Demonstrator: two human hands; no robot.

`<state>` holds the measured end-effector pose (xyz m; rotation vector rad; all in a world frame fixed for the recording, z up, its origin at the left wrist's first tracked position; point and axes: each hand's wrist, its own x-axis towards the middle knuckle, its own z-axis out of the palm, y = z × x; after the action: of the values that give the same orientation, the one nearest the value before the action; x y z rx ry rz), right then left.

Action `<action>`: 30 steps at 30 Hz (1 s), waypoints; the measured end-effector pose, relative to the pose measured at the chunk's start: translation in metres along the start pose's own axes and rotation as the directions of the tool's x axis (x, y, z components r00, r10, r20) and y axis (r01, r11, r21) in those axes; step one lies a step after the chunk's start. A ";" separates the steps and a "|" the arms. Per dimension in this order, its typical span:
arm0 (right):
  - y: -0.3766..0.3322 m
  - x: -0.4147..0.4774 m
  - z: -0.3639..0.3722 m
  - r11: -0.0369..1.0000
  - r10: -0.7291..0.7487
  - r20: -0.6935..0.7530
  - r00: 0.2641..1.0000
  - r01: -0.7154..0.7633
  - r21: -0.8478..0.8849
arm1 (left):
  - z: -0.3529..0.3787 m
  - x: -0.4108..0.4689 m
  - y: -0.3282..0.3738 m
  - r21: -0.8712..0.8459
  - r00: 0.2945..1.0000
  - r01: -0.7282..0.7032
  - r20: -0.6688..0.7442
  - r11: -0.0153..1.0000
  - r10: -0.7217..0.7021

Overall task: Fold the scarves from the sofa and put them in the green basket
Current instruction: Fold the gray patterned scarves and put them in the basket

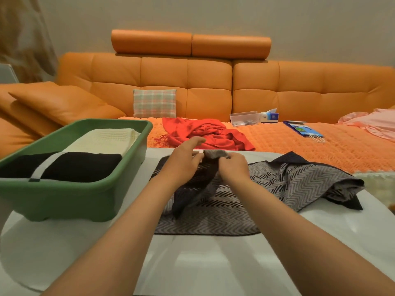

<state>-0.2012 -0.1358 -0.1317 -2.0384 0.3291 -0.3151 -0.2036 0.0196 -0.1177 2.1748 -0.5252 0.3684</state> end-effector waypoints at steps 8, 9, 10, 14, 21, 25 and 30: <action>0.036 0.028 -0.032 0.883 -0.179 0.046 0.983 0.181 -0.433 | 0.006 -0.024 -0.041 0.411 0.902 0.071 0.363 0.909 -0.234; 0.035 0.022 -0.031 0.847 -0.315 0.106 0.943 0.330 -0.416 | 0.004 -0.026 -0.043 0.410 0.904 0.079 0.354 0.909 -0.238; 0.031 0.013 -0.030 0.822 -0.395 0.181 0.900 0.435 -0.367 | 0.002 -0.027 -0.044 0.408 0.915 0.087 0.329 0.909 -0.235; 0.016 -0.023 -0.019 0.770 -0.385 0.575 0.722 0.595 -0.231 | -0.015 -0.034 -0.046 0.414 0.956 0.081 0.225 0.907 -0.189; 0.021 -0.036 -0.011 0.528 -0.296 0.691 0.659 0.716 -0.457 | -0.043 -0.066 -0.033 0.566 0.855 0.126 0.354 0.815 -0.378; 0.021 -0.033 -0.029 0.574 -0.309 0.654 0.690 0.684 -0.450 | -0.057 -0.078 -0.029 0.579 0.807 0.154 0.394 0.800 -0.440; 0.017 -0.026 -0.073 0.715 -0.331 0.596 0.731 0.607 -0.347 | -0.065 -0.087 -0.027 0.479 0.827 0.096 0.449 0.872 -0.338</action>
<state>-0.2535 -0.1936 -0.1153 -2.6450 -0.5358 0.0098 -0.2706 0.1070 -0.1351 2.7625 -0.4990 -0.2858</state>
